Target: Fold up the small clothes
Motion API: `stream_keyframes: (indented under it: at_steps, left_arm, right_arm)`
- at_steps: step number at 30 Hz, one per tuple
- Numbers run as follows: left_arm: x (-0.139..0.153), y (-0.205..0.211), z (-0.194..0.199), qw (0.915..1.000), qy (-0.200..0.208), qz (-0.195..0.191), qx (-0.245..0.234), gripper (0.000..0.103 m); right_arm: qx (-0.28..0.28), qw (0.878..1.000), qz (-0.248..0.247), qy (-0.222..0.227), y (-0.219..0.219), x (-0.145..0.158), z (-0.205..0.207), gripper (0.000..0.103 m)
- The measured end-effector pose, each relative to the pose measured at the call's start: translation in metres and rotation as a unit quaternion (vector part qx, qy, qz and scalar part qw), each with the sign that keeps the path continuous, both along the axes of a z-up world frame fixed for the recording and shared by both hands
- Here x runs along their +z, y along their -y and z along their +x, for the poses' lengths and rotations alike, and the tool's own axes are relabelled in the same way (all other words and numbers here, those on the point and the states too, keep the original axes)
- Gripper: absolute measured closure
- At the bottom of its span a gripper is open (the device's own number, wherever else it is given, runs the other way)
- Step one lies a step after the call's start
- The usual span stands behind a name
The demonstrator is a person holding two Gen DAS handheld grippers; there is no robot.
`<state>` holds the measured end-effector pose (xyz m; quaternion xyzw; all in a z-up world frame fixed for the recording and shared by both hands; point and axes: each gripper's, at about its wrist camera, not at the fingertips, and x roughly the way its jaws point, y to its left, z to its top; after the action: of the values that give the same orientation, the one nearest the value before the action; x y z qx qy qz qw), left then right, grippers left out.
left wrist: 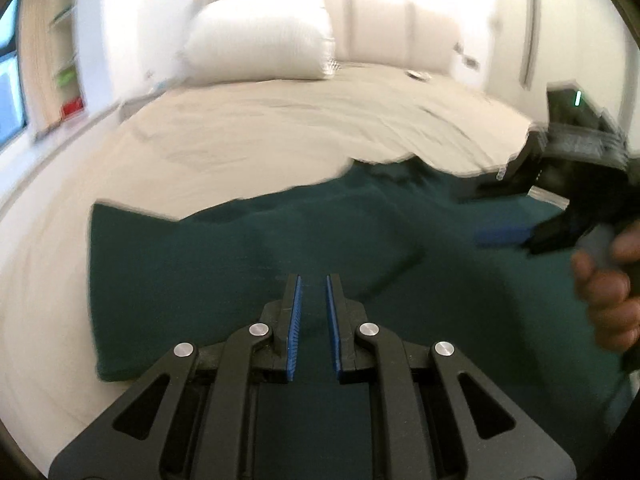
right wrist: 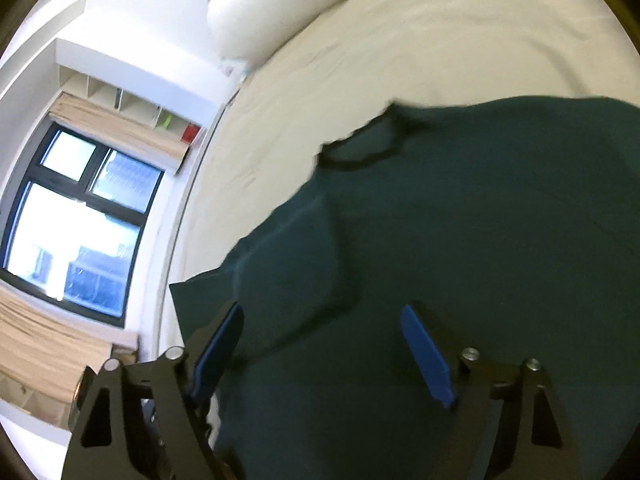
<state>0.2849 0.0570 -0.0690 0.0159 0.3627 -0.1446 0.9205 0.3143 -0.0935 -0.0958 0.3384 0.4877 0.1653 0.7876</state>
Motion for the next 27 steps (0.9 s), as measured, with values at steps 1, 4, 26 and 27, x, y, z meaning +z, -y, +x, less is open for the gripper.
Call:
stream_keyframes:
  at_steps: [1, 4, 26, 27]
  left_arm:
    - [-0.001, -0.013, 0.005, 0.9998, -0.009, -0.012, 0.011, 0.091]
    - [-0.001, -0.033, -0.015, 0.9987, -0.022, -0.035, 0.029, 0.091]
    - [0.019, -0.134, -0.047, 0.9696, -0.025, -0.177, 0.167, 0.091]
    - [0.02, -0.134, -0.044, 0.9693, -0.026, -0.177, 0.169, 0.091]
  right_arm:
    - [0.002, 1.0, -0.013, -0.013, -0.006, -0.003, 0.007, 0.027]
    - [0.016, 0.997, -0.066, -0.027, -0.027, -0.014, 0.032, 0.027]
    - [-0.082, 0.992, -0.089, -0.021, 0.077, 0.01, -0.028, 0.095]
    - [-0.088, 0.992, -0.091, -0.024, 0.082, 0.007, -0.035, 0.095]
